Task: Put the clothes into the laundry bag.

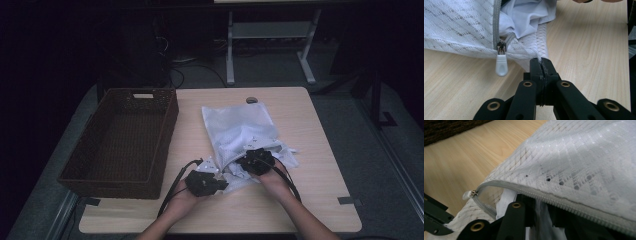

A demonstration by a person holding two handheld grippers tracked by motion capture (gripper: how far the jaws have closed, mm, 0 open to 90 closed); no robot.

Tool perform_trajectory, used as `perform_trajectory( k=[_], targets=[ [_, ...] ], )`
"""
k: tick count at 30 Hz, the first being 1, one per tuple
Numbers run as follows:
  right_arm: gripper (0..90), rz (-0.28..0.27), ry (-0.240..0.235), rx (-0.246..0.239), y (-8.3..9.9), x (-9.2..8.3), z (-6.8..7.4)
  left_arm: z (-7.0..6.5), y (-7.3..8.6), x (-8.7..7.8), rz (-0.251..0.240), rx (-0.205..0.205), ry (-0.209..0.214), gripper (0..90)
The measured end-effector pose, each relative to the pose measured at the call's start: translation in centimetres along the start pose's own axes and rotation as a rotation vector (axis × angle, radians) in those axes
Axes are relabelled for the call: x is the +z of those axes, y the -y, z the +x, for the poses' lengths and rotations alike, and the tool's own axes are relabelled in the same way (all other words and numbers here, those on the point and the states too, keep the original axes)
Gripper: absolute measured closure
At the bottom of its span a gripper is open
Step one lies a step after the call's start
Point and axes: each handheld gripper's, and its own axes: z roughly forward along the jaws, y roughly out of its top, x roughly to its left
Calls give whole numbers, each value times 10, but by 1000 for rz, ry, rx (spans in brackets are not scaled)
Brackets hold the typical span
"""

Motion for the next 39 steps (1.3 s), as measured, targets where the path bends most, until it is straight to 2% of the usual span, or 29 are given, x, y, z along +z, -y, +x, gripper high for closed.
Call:
perform_trajectory(
  k=[8, 15, 21, 25, 30, 32, 35, 39],
  targets=[
    [624, -4, -49, 22, 2, -12, -3, 1, 1, 1, 2, -5, -3, 893],
    [513, -24, -96, 35, 8, -47, -4, 1, 1, 1, -4, -9, -5, 892],
    [407, -31, -119, 39, 28, -75, -4, 1, 2, 1, -5, -9, -3, 891],
    [369, -6, -115, 34, 47, -90, -3, 2, 2, 1, -3, -5, -4, 891],
    [340, 62, -91, 33, 76, -97, -6, 1, 2, 1, 0, -1, -6, 891],
    [332, 87, -87, 50, 87, -97, -10, 1, 2, 1, 1, 2, -9, 890],
    [323, 116, -61, 58, 93, -92, -16, 1, 2, 2, -1, 3, -9, 889],
    [329, 106, -28, 92, 94, -83, -28, 1, 2, 2, 2, 9, -9, 890]
  ],
)
